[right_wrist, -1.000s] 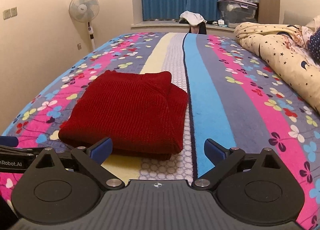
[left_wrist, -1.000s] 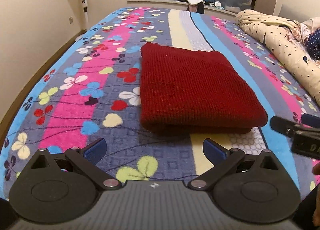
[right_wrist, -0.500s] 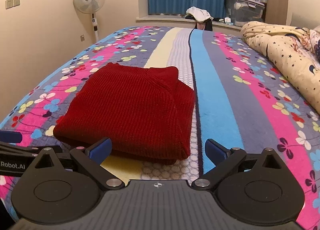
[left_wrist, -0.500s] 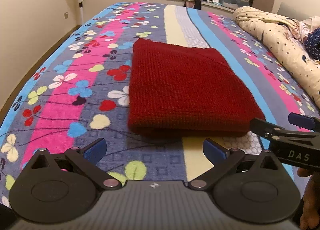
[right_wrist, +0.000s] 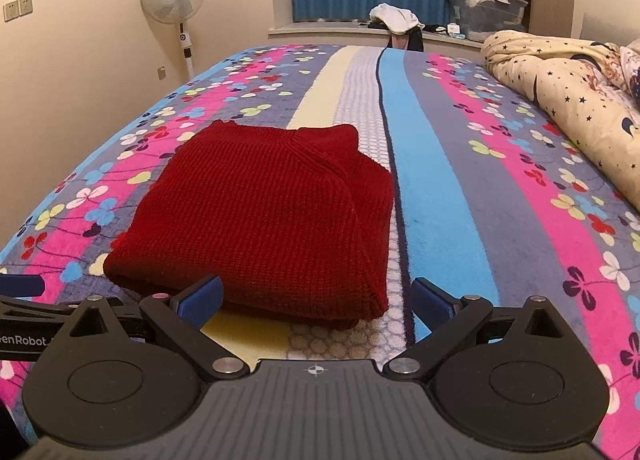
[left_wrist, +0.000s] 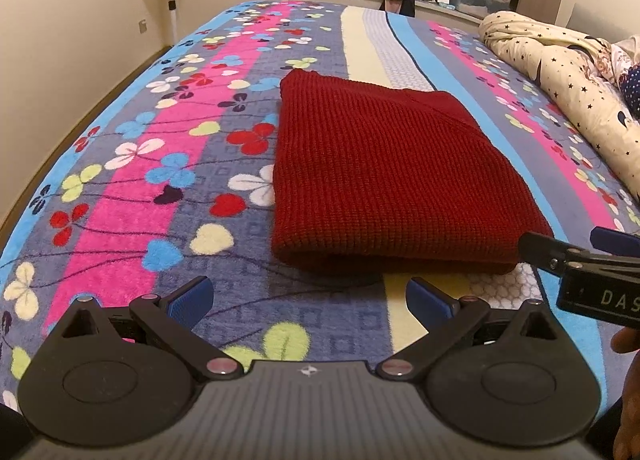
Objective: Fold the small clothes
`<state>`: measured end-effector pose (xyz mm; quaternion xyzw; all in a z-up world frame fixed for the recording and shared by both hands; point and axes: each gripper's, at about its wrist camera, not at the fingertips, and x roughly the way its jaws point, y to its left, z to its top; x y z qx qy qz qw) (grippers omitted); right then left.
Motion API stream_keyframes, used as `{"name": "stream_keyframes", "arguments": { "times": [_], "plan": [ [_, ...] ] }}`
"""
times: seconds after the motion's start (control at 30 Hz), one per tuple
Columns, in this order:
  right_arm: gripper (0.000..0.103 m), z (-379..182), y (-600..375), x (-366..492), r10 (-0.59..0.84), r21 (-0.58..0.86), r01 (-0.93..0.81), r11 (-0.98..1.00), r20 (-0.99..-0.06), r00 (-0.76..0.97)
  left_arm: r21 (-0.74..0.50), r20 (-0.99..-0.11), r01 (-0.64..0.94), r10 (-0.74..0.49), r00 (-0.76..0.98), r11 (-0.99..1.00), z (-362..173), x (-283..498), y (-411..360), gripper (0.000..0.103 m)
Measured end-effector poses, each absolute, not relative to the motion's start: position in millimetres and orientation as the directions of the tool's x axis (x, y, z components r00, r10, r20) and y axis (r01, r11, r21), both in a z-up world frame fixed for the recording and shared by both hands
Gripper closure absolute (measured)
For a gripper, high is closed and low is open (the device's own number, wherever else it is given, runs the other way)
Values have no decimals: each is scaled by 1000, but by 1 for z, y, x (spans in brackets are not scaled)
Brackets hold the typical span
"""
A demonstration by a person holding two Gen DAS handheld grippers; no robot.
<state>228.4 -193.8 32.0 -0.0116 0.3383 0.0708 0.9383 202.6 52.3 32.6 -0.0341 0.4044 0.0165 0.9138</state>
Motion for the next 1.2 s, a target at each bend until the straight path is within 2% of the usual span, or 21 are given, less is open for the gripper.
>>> {"name": "stream_keyframes", "arguments": {
  "times": [1.2],
  "plan": [
    [4,25,-184,230,129,-19,-186,982,-648,751,-65,-736,-50,-14,677,997,35,201,55,1]
  ]
}}
